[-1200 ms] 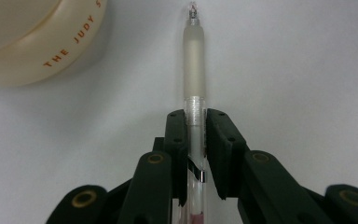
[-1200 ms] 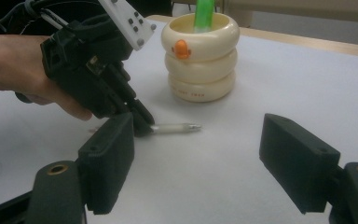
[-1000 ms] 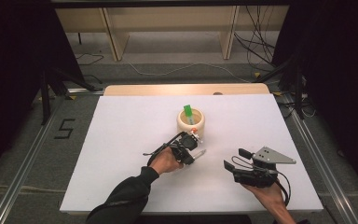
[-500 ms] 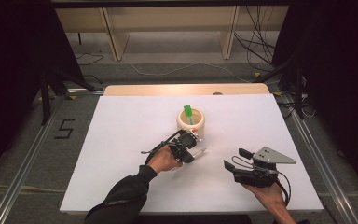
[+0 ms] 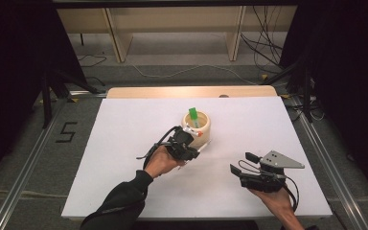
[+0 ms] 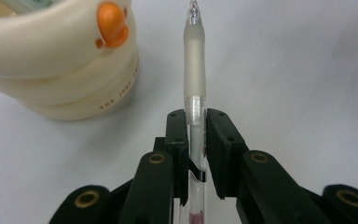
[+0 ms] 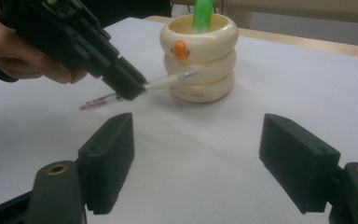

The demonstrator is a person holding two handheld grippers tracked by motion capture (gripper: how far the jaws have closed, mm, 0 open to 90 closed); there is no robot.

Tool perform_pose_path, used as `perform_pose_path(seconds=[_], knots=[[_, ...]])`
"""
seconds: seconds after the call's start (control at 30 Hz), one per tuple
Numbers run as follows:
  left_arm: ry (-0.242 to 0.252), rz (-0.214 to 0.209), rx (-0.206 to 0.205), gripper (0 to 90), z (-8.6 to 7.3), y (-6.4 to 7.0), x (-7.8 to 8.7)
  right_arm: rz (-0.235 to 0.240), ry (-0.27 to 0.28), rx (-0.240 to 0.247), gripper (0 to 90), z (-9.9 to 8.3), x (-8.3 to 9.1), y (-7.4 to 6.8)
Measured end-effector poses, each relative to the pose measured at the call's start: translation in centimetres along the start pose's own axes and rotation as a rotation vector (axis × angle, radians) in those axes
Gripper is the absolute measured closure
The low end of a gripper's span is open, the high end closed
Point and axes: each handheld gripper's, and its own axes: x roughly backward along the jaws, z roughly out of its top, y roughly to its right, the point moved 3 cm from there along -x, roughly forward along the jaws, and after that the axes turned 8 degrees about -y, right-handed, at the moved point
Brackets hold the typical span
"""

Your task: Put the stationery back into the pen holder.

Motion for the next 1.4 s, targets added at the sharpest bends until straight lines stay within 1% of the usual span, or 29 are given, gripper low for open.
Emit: perform_pose_path(seconds=[0.13, 0.17, 0.2, 0.23, 0.27, 0.3, 0.33, 0.5, 0.53, 0.57, 0.6, 0.67, 0.73, 0.77, 0.87, 0.9, 0.97, 1.07, 1.13, 1.17, 1.23, 1.33, 1.4], knots=[[0.09, -0.001, 0.033, 79.5, 0.2, -0.2, 1.1, 0.0, 0.003, -0.001, 27.2, 0.0, 0.0, 0.0], [0.136, -0.003, 0.052, 79.5, 0.4, -0.4, 1.7, 0.0, 0.003, -0.001, 27.2, 0.0, 0.0, 0.0], [0.136, -0.003, 0.052, 79.5, 0.4, -0.4, 1.7, 0.0, 0.003, -0.001, 27.3, 0.0, 0.0, 0.0], [0.162, 0.0, 0.058, 79.5, 0.5, -0.5, 2.0, 0.0, 0.003, -0.001, 27.3, 0.0, 0.0, 0.0], [0.206, -0.001, 0.077, 79.5, 0.7, -0.6, 2.5, 0.0, 0.003, -0.001, 27.3, 0.0, 0.0, 0.0], [0.206, -0.001, 0.077, 79.5, 0.7, -0.6, 2.5, 0.0, 0.004, -0.001, 27.2, 0.0, 0.0, 0.0], [0.23, 0.0, 0.088, 79.5, 0.8, -0.6, 2.8, -0.001, 0.004, -0.001, 27.2, 0.0, 0.0, 0.0], [0.328, 0.028, 0.12, 79.5, 1.3, -1.1, 3.7, -0.001, 0.005, -0.001, 27.3, 0.0, 0.0, 0.0], [0.349, 0.028, 0.132, 79.5, 1.4, -1.2, 3.8, -0.001, 0.005, -0.001, 27.3, 0.0, 0.0, 0.0], [0.386, 0.047, 0.137, 79.5, 1.7, -1.3, 4.2, 0.0, 0.005, -0.001, 27.2, 0.0, 0.0, 0.0], [0.386, 0.047, 0.137, 79.5, 1.7, -1.3, 4.2, 0.0, 0.005, -0.001, 27.2, 0.0, 0.0, 0.0], [0.414, 0.055, 0.143, 79.5, 2.0, -1.4, 4.4, 0.001, 0.005, -0.001, 27.2, 0.0, 0.0, 0.0], [0.428, 0.058, 0.149, 79.4, 2.3, -1.6, 4.5, 0.001, 0.005, -0.001, 27.3, 0.0, 0.0, 0.0], [0.445, 0.066, 0.156, 79.4, 2.4, -1.8, 4.6, 0.002, 0.003, 0.0, 27.2, 0.0, 0.0, 0.0], [0.474, 0.07, 0.166, 79.4, 3.0, -2.0, 4.8, 0.001, 0.003, 0.001, 27.2, 0.0, 0.0, 0.0], [0.475, 0.074, 0.163, 79.4, 3.1, -2.1, 4.9, 0.003, 0.003, 0.001, 27.3, 0.0, 0.0, 0.0], [0.5, 0.085, 0.166, 79.4, 3.6, -2.3, 5.0, 0.003, 0.003, 0.001, 27.2, 0.0, 0.0, 0.0], [0.52, 0.089, 0.175, 79.5, 4.4, -2.7, 5.3, 0.004, 0.002, 0.001, 27.2, 0.0, -0.1, 0.0], [0.534, 0.099, 0.177, 79.4, 4.9, -2.9, 5.4, 0.003, 0.004, 0.005, 27.3, 0.0, -0.1, 0.1], [0.536, 0.104, 0.176, 79.4, 5.1, -3.0, 5.4, 0.004, 0.006, 0.002, 27.2, 0.0, -0.1, 0.1], [0.538, 0.099, 0.174, 79.4, 5.5, -3.1, 5.4, 0.003, 0.006, 0.002, 27.3, 0.0, 0.0, 0.1], [0.551, 0.102, 0.185, 79.4, 6.0, -3.3, 5.2, 0.005, 0.006, 0.002, 27.2, 0.0, 0.0, 0.1], [0.546, 0.101, 0.183, 79.4, 6.3, -3.5, 5.1, 0.004, 0.008, 0.005, 27.2, 0.0, 0.0, 0.1]])
